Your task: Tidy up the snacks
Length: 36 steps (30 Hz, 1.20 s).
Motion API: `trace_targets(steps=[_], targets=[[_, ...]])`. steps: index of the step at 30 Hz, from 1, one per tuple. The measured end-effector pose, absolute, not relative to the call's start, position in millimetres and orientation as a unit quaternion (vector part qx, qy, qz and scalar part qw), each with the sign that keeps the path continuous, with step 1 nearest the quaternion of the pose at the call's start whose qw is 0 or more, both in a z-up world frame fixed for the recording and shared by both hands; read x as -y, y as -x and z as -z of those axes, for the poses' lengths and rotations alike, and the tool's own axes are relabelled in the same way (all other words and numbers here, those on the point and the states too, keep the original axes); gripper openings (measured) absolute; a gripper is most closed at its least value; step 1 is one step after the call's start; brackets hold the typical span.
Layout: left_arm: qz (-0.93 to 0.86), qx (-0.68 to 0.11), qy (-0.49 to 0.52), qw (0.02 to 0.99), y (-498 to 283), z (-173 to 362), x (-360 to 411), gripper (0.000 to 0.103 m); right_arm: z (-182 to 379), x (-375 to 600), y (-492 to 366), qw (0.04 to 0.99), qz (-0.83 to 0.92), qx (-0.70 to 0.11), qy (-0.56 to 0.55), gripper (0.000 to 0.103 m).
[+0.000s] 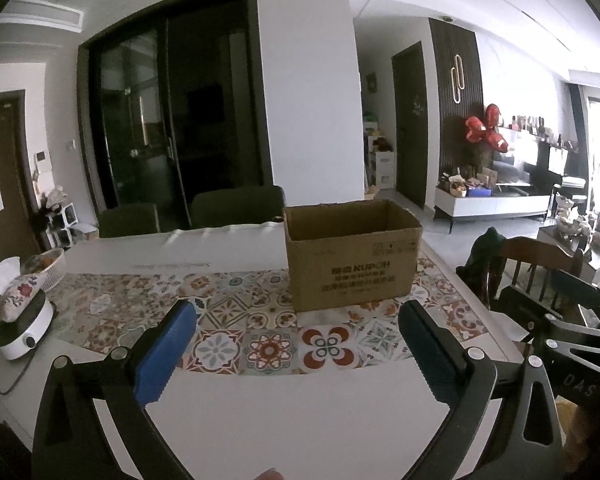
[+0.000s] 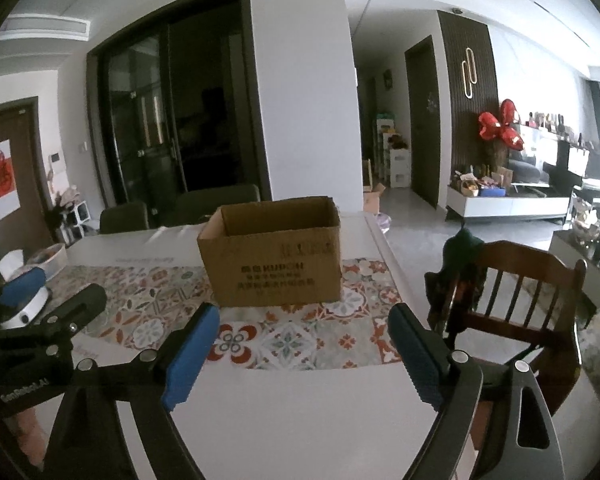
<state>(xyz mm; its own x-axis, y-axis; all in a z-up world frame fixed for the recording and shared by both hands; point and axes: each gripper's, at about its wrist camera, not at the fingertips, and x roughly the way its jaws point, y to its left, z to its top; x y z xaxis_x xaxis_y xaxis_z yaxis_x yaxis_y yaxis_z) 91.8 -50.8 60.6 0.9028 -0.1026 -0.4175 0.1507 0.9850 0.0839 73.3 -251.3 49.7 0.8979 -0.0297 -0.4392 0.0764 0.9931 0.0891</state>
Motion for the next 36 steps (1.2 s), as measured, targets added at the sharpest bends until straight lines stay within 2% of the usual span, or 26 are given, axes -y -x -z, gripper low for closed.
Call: trace_targets(steps=[36], targets=[[0.062, -0.189, -0.046, 0.979, -52, -71, 40, 0.103, -69, 243, -28, 0.98, 0.036, -0.194, -0.037, 0.087]])
